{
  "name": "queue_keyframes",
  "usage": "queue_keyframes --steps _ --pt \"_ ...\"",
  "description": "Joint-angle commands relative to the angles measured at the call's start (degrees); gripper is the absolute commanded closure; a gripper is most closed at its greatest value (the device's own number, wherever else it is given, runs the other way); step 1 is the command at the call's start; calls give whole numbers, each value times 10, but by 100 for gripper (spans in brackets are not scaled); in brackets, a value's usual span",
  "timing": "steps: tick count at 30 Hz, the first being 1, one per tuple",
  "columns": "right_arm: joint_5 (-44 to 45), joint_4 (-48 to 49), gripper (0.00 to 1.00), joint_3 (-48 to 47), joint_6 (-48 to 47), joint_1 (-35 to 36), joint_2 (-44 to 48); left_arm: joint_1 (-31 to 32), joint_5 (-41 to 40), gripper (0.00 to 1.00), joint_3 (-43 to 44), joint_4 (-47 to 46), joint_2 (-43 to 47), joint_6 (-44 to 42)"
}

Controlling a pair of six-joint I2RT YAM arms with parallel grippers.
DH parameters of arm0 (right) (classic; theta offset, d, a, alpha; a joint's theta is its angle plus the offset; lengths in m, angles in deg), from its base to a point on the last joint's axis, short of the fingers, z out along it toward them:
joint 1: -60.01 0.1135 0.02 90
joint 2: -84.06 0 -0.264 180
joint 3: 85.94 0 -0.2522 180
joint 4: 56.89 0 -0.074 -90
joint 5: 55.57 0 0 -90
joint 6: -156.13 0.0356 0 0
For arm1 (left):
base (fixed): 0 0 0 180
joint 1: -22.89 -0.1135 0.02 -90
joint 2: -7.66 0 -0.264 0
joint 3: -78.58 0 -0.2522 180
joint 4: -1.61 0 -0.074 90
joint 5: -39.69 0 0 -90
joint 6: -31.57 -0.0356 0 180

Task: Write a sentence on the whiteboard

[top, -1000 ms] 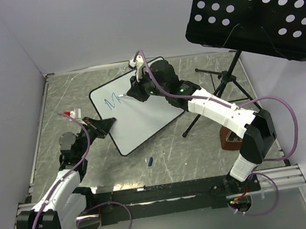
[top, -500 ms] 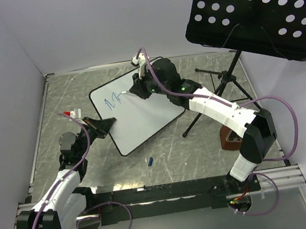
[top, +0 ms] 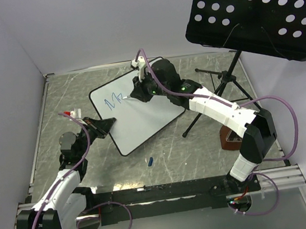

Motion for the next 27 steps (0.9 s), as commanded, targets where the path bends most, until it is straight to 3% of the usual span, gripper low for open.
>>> queue_keyframes --steps 1,27 --pt "-23 -14 100 -17 0 3 2 6 36 99 13 -16 -2 -61" --pt "-8 -7 100 -73 27 -12 -2 6 35 99 9 -15 -1 -61"
